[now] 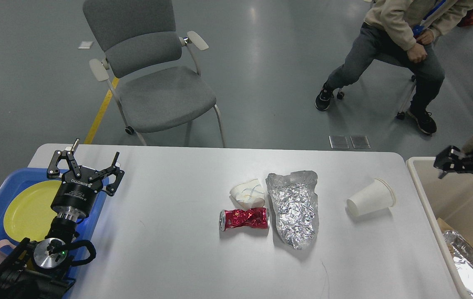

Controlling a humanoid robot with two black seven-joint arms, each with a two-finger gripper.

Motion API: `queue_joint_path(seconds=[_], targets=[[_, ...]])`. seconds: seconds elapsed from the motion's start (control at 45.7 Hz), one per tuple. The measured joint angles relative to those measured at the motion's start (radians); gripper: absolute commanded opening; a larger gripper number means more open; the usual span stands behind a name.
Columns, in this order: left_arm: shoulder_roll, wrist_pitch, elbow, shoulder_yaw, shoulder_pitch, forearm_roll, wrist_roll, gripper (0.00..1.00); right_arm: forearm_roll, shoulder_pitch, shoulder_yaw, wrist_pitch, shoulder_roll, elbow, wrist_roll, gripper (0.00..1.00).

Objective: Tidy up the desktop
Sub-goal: 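Raise the right gripper and move it to the foil-wrapped item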

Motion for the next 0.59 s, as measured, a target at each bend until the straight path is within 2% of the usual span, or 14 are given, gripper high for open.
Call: queue_joint_path(seconds=[0.109, 0.241, 0.46, 0.591], targets=[[0.000, 0.000, 0.000, 0.000, 0.000, 0.000, 0.000, 0.96, 0.003, 0.192, -0.043, 0.129, 0.091, 0.102, -0.001, 1.00], [0.000, 0.000, 0.000, 0.000, 0.001, 0.000, 0.000, 0.96, 0.012, 0.386, -0.048, 0.201, 0.148, 0.249, -0.002, 1.00], [0.000, 0.000, 0.000, 0.000, 0.001, 0.000, 0.000, 0.96, 0.026, 0.668, -0.021, 0.205, 0.221, 0.527, -0.002, 1.00], [0.001, 0.000, 0.000, 0.000, 0.001, 0.000, -0.001, 0.96, 0.066, 0.742, 0.031, 0.197, 0.237, 0.625, -0.001, 1.00]])
